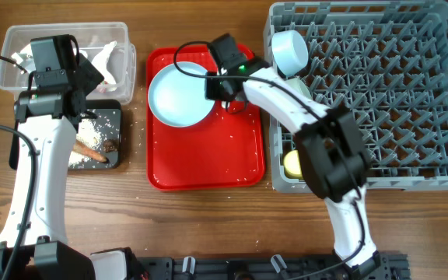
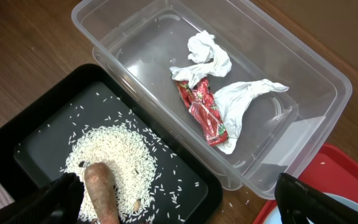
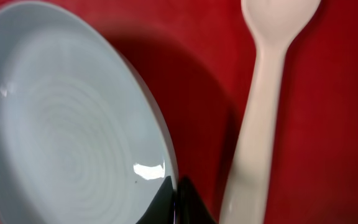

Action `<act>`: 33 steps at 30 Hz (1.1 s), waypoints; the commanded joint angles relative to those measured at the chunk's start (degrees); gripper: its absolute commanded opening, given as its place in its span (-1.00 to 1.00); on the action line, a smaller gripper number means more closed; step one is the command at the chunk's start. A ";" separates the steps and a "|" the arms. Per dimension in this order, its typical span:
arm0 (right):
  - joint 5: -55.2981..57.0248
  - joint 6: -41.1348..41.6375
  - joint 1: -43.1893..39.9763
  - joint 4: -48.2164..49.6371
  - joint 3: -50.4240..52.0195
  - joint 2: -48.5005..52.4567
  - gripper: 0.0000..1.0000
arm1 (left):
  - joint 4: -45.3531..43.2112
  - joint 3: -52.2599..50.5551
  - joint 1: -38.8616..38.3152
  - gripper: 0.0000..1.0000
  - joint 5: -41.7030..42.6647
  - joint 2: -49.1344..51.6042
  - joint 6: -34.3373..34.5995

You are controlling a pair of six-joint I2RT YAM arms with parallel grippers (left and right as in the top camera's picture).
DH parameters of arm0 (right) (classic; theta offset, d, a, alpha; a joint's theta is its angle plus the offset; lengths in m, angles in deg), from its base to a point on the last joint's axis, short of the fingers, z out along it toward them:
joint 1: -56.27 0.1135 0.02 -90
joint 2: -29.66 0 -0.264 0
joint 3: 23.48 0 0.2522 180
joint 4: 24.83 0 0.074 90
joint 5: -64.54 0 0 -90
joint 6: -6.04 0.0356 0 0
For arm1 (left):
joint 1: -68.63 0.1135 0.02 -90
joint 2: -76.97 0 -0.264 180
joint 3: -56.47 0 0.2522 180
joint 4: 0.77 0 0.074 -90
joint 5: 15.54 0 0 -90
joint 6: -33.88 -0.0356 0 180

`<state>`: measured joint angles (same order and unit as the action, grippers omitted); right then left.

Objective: Sort waste into correct bins and load items into the dishwasher rack
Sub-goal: 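Reach the right gripper to the light-blue plate edge and grip it, then lift the plate and stand it upright in the rack slots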

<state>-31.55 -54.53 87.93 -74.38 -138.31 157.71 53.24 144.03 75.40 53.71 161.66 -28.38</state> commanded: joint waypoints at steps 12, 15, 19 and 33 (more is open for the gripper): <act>55.93 -25.29 -3.08 -11.52 -1.66 -30.93 -0.92 | -0.13 0.68 0.17 1.00 -0.96 -0.37 0.61; 64.61 -27.96 -5.44 -13.81 -0.68 -30.60 -0.91 | -0.15 0.68 0.17 1.00 -0.96 -0.37 0.61; 69.57 -28.02 -9.35 -13.97 2.56 -30.05 -0.91 | -0.13 0.68 0.17 1.00 -0.96 -0.37 0.61; 64.13 -44.44 -17.86 8.46 21.07 -25.27 -0.91 | -0.13 0.68 0.17 1.00 -0.96 -0.37 0.61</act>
<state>33.69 -96.01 69.99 -66.79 -118.56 130.46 53.24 144.03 75.40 53.71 161.66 -28.38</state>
